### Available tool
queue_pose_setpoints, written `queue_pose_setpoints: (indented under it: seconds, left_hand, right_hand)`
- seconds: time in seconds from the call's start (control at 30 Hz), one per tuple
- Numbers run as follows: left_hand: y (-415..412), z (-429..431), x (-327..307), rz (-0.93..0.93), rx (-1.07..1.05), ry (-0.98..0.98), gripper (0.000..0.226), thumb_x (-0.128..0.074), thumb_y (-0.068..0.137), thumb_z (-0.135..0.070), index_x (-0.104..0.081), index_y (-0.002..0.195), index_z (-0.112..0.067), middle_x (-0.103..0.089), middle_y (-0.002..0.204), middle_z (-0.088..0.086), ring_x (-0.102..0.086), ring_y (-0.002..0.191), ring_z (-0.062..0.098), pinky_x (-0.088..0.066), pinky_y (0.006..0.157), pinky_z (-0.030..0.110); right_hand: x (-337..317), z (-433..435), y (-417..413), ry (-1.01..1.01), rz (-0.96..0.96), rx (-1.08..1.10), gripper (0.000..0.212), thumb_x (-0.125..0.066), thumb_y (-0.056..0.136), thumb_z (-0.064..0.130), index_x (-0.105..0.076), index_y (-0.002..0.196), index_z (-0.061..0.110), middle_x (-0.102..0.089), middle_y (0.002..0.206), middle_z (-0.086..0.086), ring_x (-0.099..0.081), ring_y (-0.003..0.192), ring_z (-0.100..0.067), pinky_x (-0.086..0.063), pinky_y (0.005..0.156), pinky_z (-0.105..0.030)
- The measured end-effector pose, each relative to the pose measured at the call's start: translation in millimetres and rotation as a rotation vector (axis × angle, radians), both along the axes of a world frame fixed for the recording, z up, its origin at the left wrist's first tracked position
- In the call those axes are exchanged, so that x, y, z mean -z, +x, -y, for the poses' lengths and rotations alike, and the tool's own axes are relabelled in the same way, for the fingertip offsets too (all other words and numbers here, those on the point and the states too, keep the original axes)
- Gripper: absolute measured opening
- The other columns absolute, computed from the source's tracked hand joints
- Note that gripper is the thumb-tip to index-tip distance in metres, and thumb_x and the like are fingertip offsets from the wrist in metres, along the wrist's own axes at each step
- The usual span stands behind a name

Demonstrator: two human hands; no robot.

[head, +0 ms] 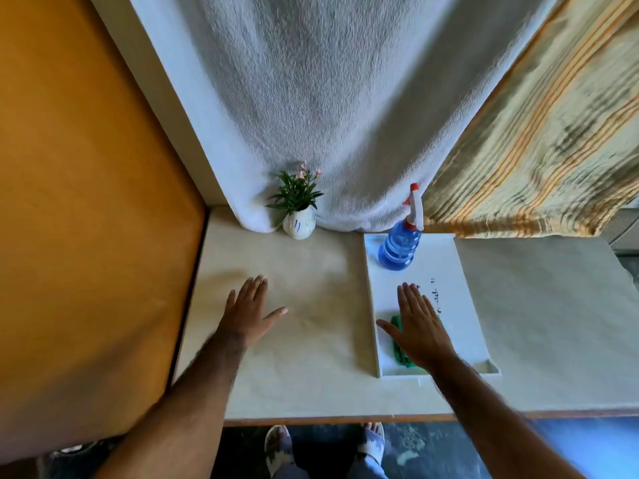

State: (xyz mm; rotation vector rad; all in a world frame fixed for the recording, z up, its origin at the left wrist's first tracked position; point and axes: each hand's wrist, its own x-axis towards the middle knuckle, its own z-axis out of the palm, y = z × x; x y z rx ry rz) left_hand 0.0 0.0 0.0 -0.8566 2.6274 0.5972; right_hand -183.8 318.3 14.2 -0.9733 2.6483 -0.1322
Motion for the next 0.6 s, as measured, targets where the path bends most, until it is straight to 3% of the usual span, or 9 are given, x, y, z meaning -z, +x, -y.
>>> queue_pose_setpoints:
  seconds: [0.1,0.17,0.2,0.3,0.37,0.47,0.6]
  left_hand:
    - [14,-6,18,0.057,0.018,-0.066,0.105,-0.023,0.091,-0.086,-0.016,0.169,-0.014,-0.006,0.181,0.003,-0.011,0.165,0.02,-0.016,0.133,0.053]
    - [22,-13,28,-0.011,0.061,-0.13,0.129,0.004,0.078,-0.095,-0.03,0.164,-0.006,-0.022,0.176,0.014,-0.03,0.161,0.03,-0.027,0.126,0.061]
    - [23,-16,31,-0.061,0.084,-0.149,0.13,0.009,0.081,-0.092,-0.04,0.159,-0.001,-0.034,0.171,0.019,-0.04,0.155,0.037,-0.032,0.122,0.066]
    - [32,-16,44,-0.118,0.091,-0.213,0.112,0.0,0.095,-0.08,-0.051,0.152,0.002,-0.049,0.161,0.022,-0.052,0.145,0.042,-0.038,0.114,0.075]
    - [33,-15,53,-0.122,0.099,-0.243,0.103,-0.008,0.099,-0.077,-0.05,0.153,0.0,-0.049,0.162,0.02,-0.051,0.146,0.04,-0.039,0.115,0.074]
    - [35,-15,66,-0.168,0.112,-0.311,0.09,-0.032,0.099,-0.071,-0.049,0.155,-0.003,-0.047,0.164,0.016,-0.05,0.148,0.035,-0.041,0.116,0.071]
    - [37,-14,79,-0.261,0.096,-0.352,0.087,-0.042,0.095,-0.066,-0.044,0.158,-0.006,-0.041,0.168,0.013,-0.046,0.151,0.031,-0.036,0.121,0.068]
  right_hand:
    - [17,-16,10,0.025,-0.036,0.11,0.109,-0.014,0.089,0.082,-0.012,0.163,0.003,-0.011,0.172,-0.014,-0.003,0.16,-0.026,-0.007,0.13,-0.045]
    - [31,-24,18,0.042,-0.074,0.113,0.112,-0.004,0.088,0.085,-0.016,0.162,0.002,-0.013,0.172,-0.015,-0.006,0.159,-0.028,-0.011,0.13,-0.048]
    - [35,-26,21,0.049,-0.075,0.103,0.114,0.001,0.086,0.086,-0.014,0.162,0.002,-0.011,0.172,-0.015,-0.005,0.159,-0.028,-0.012,0.13,-0.048]
    - [39,-28,25,0.041,-0.056,0.106,0.115,0.004,0.085,0.087,-0.01,0.163,0.003,-0.006,0.173,-0.013,0.0,0.16,-0.027,-0.011,0.129,-0.049]
    - [36,-22,22,0.001,-0.096,0.114,0.112,-0.007,0.088,0.085,-0.013,0.162,0.001,-0.01,0.172,-0.016,-0.003,0.159,-0.03,-0.012,0.129,-0.052]
    - [17,1,-3,-0.242,-0.162,0.192,0.107,-0.036,0.091,0.077,-0.02,0.16,-0.004,-0.019,0.169,-0.021,-0.013,0.158,-0.034,-0.015,0.128,-0.053]
    - [-22,49,-72,-0.647,0.022,0.434,0.113,-0.063,0.082,0.071,-0.017,0.162,0.004,-0.022,0.169,-0.019,-0.017,0.157,-0.029,-0.019,0.128,-0.05]
